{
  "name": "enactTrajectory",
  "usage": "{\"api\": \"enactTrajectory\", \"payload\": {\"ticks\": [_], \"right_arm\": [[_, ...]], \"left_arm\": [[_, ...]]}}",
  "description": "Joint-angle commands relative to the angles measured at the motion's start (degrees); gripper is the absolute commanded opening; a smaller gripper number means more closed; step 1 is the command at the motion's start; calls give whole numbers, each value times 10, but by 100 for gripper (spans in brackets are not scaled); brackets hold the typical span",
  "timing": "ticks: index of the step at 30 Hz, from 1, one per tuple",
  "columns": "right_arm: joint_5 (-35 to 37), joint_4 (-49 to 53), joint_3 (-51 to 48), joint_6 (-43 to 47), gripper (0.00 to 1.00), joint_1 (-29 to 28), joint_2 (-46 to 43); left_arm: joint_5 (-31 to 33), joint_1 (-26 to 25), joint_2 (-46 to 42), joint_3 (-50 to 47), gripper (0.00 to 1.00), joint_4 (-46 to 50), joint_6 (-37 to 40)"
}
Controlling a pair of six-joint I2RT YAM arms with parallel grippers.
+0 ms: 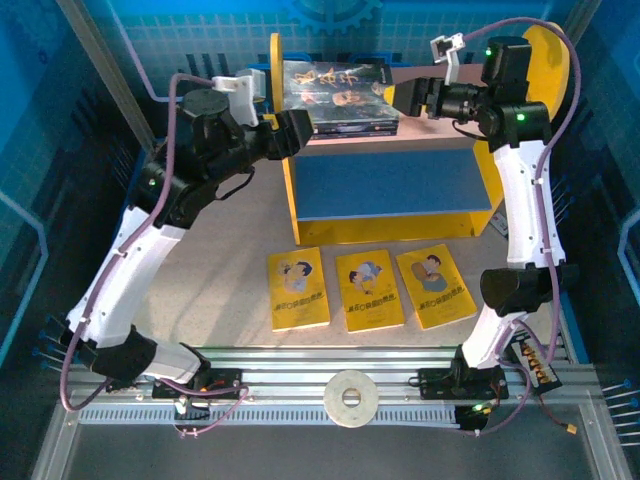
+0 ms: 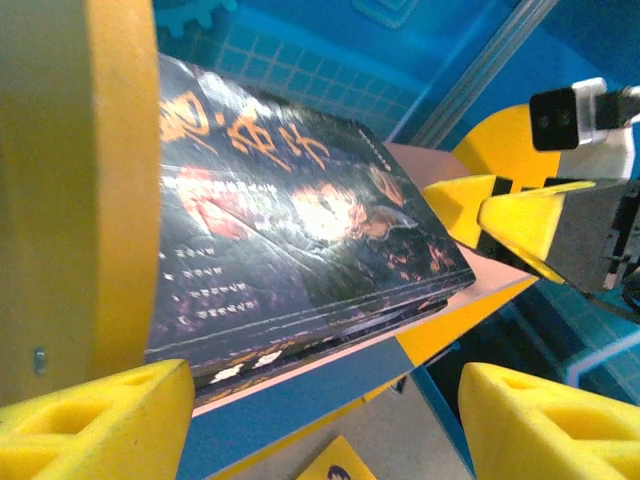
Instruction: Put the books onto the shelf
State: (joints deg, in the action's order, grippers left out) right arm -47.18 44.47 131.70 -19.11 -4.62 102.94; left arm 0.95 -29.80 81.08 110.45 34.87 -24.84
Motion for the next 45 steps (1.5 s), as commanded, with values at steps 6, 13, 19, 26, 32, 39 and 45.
{"api": "enactTrajectory", "payload": {"ticks": [6,13,19,26,32,39,45], "right_arm": [[-14,3,16,-1,79,12,6],[-17,9,16,1,79,10,18],[-25,12,24,2,79,-2,28],[-21,31,50,12,79,-18,44],[-20,38,63,13,79,-25,49],[-7,44,73,12,79,-13,46],[-7,47,75,10,79,21,21]], "left_arm": [[49,14,-60,1,73,27,37],[56,17,-88,-32,73,29,33],[56,18,-91,-42,73,25,29],[54,18,-94,-46,73,22,28],[54,19,-100,-51,73,21,29],[55,19,-104,-53,73,23,31],[69,19,-118,-63,74,36,43]]}}
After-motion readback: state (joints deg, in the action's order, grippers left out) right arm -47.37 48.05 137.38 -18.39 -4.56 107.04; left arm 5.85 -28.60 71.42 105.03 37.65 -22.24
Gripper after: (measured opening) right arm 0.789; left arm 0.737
